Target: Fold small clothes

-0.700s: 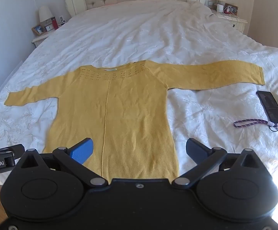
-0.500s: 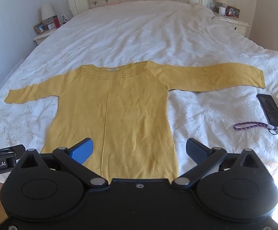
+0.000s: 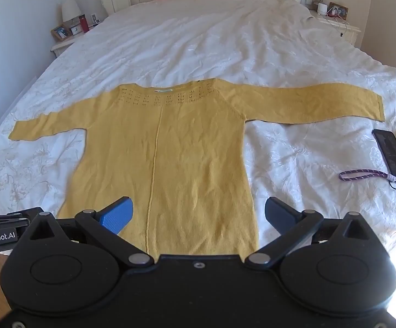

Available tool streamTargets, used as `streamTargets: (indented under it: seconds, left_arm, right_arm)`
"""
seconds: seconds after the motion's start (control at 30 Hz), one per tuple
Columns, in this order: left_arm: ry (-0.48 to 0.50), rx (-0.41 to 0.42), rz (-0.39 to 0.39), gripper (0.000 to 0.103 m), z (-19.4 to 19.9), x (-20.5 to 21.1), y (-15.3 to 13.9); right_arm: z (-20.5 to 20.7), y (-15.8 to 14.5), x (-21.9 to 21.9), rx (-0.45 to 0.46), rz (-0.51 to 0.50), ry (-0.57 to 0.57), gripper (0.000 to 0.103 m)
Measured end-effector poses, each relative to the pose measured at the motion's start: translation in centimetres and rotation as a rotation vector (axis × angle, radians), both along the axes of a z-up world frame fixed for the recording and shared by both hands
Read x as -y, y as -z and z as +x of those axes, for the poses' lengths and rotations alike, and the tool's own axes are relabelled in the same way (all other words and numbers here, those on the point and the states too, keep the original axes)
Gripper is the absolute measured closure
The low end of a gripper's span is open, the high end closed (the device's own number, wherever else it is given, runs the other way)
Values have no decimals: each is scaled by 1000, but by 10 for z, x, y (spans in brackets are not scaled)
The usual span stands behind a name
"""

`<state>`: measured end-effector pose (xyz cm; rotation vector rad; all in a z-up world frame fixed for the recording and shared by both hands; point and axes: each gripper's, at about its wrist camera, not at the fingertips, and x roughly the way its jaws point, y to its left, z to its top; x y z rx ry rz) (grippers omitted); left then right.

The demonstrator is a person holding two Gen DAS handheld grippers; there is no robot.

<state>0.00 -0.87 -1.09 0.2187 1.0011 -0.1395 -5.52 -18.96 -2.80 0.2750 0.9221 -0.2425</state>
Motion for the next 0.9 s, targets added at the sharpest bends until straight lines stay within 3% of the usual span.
streamTargets:
  seconds: [0.9]
  left_arm:
    - [5,-12,-7,10,-1,3,4]
  right_arm:
    - [3,2,1,-8,2,-11,1]
